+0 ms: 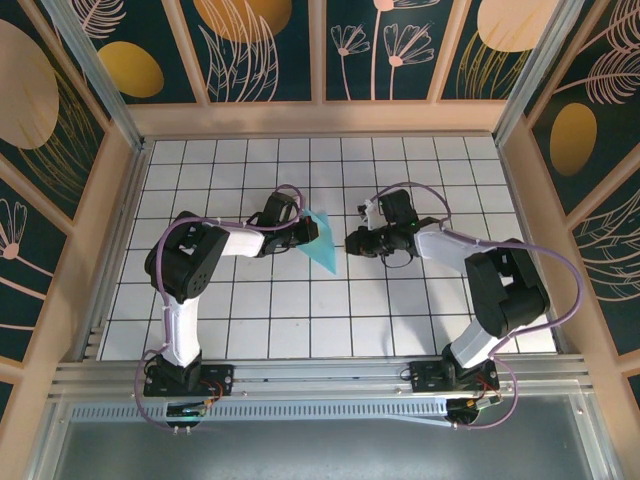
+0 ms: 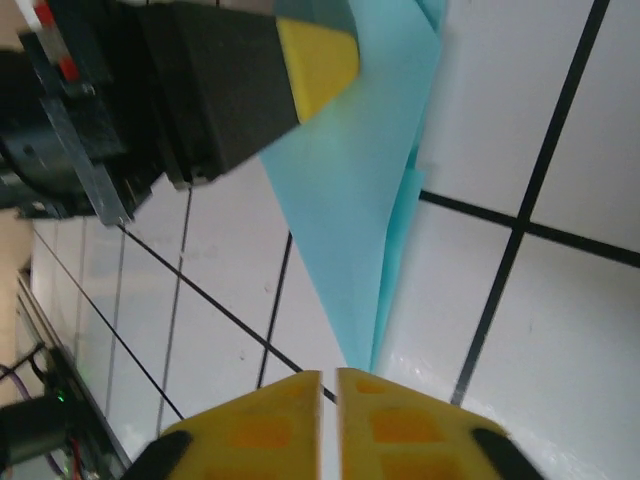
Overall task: Fold a paper plane with a square sheet of paper (fold left side to right side)
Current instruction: Fourth fold the wing at the center of the table.
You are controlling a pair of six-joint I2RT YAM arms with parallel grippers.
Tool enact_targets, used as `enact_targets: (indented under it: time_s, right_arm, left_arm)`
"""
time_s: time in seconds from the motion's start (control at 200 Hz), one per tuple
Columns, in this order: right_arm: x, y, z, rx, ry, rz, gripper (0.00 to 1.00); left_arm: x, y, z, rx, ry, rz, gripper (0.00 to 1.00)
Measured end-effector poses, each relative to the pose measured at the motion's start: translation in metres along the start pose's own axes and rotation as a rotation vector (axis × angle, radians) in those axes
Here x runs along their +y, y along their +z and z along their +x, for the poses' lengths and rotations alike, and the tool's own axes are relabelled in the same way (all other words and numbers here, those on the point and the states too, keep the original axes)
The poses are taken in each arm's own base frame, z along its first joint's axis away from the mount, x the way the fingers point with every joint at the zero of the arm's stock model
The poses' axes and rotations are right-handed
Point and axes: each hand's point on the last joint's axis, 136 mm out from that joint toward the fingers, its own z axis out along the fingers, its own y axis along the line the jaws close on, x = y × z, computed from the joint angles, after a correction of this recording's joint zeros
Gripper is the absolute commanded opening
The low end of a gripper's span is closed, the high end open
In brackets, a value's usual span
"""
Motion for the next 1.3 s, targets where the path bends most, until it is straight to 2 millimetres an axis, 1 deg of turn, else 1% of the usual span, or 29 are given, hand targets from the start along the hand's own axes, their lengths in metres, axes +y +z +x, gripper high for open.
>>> enact_targets:
  time_s: [0.095, 0.225, 0.52, 0.731, 0.861, 0.941, 1.076, 1.201, 1.301]
  right_arm:
    - [0.003, 0.003, -0.009, -0.03, 0.002, -0.024, 0.0]
    - [-0.002, 0.016, -0.017, -0.043, 0.023, -0.032, 0.0]
    - [-0.011, 0.052, -0.019, -0.008, 0.055, -0.036, 0.0]
    - [-0.003, 0.072, -0.018, 0.023, 0.034, -0.047, 0.0]
    - [0.003, 0.08, -0.022, 0.029, 0.018, -0.056, 0.0]
    - [0.004, 0.085, -0.022, 0.035, 0.015, -0.057, 0.0]
    - [0.003, 0.094, -0.023, 0.043, 0.01, -0.045, 0.0]
    - [0.001, 0.097, -0.022, 0.048, 0.011, -0.031, 0.0]
    - [-0.004, 0.1, -0.017, 0.061, 0.019, -0.013, 0.0]
  left_arm:
    - [0.0, 0.0, 0.0, 0.0, -0.003, 0.001, 0.0]
    - [0.0, 0.0, 0.0, 0.0, -0.007, 0.002, 0.0]
    - [0.0, 0.0, 0.0, 0.0, -0.011, 0.002, 0.0]
    - [0.0, 0.0, 0.0, 0.0, -0.011, 0.002, 0.0]
    - [0.0, 0.0, 0.0, 0.0, -0.011, 0.002, 0.0]
    - [0.0, 0.0, 0.0, 0.0, -0.011, 0.002, 0.0]
    - [0.0, 0.0, 0.0, 0.0, -0.011, 0.002, 0.0]
    - [0.0, 0.0, 0.0, -0.001, -0.011, 0.002, 0.0]
    - [0.0, 0.0, -0.001, -0.003, -0.011, 0.001, 0.0]
